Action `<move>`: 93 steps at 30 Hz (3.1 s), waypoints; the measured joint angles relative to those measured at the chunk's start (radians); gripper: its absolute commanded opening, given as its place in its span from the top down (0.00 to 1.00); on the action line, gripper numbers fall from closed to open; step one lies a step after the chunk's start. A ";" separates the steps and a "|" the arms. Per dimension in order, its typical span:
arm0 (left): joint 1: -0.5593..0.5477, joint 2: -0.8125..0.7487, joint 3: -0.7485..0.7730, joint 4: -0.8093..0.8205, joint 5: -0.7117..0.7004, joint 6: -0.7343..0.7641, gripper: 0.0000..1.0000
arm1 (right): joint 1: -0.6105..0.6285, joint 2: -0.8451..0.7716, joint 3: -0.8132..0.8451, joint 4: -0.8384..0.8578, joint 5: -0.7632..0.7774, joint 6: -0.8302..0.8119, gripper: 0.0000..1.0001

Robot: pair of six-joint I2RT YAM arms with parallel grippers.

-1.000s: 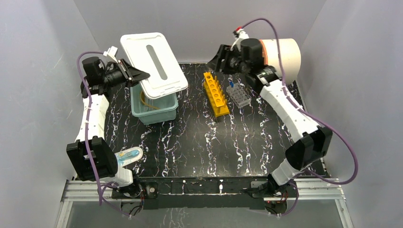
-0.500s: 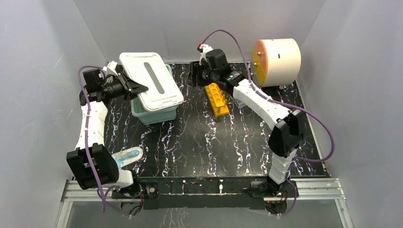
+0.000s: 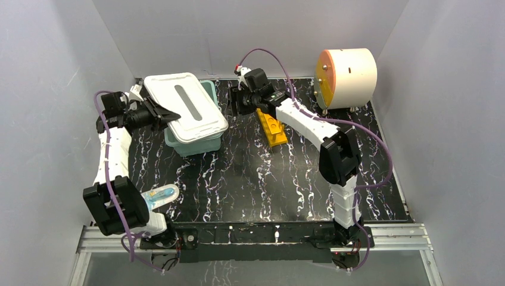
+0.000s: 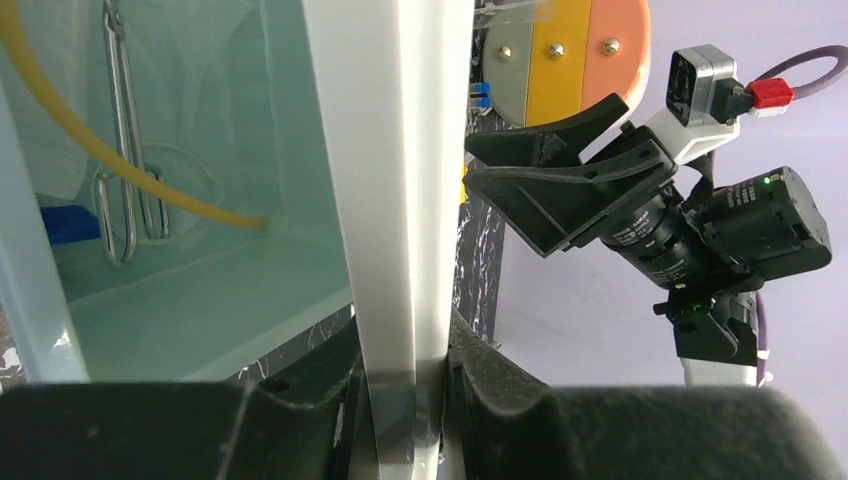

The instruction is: Organize the chemistry lab equipment

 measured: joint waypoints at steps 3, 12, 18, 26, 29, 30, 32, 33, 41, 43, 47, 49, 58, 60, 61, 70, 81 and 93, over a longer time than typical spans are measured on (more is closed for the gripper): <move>0.006 0.016 0.000 -0.014 -0.017 0.011 0.66 | 0.001 0.016 0.000 0.008 -0.020 -0.001 0.35; 0.034 0.030 0.008 -0.092 -0.185 0.022 0.51 | 0.002 0.057 0.004 0.035 -0.097 -0.004 0.36; 0.036 0.058 0.097 -0.159 -0.310 0.053 0.40 | 0.002 0.057 0.004 0.050 -0.117 -0.003 0.37; 0.037 0.064 0.137 -0.215 -0.442 0.097 0.28 | 0.002 0.057 0.001 0.051 -0.130 0.004 0.40; 0.037 0.077 0.137 -0.225 -0.463 0.105 0.36 | 0.002 0.053 -0.014 0.066 -0.135 0.010 0.40; 0.037 0.083 0.137 -0.227 -0.467 0.107 0.42 | 0.002 0.051 -0.020 0.073 -0.138 0.013 0.41; 0.037 0.092 0.137 -0.227 -0.469 0.111 0.52 | 0.002 0.049 -0.026 0.079 -0.146 0.015 0.41; 0.037 0.097 0.137 -0.226 -0.467 0.114 0.56 | 0.002 0.049 -0.026 0.080 -0.154 0.015 0.42; 0.037 0.147 0.137 -0.221 -0.433 0.137 0.70 | -0.013 0.061 -0.006 0.059 -0.261 0.028 0.55; 0.037 0.155 0.137 -0.220 -0.433 0.142 0.71 | -0.018 0.074 0.014 0.056 -0.283 0.037 0.57; 0.037 0.174 0.138 -0.214 -0.415 0.149 0.72 | -0.021 0.089 0.023 0.052 -0.317 0.049 0.55; 0.037 0.185 0.144 -0.209 -0.396 0.151 0.72 | -0.023 0.089 0.019 0.054 -0.326 0.052 0.52; 0.040 0.262 0.202 -0.193 -0.322 0.152 0.75 | -0.028 0.089 -0.004 0.077 -0.362 0.066 0.63; 0.040 0.276 0.218 -0.193 -0.319 0.152 0.75 | -0.028 0.089 -0.005 0.081 -0.369 0.068 0.63; 0.040 0.282 0.225 -0.194 -0.317 0.152 0.77 | -0.028 0.089 -0.005 0.082 -0.372 0.069 0.62; 0.040 0.336 0.289 -0.201 -0.317 0.153 0.81 | -0.024 0.087 -0.051 0.086 -0.436 0.126 0.64; 0.039 0.329 0.291 -0.213 -0.366 0.163 0.65 | -0.020 0.077 -0.056 0.080 -0.423 0.142 0.59; 0.040 0.327 0.247 -0.201 -0.353 0.187 0.40 | 0.005 0.126 0.125 -0.080 -0.333 0.076 0.58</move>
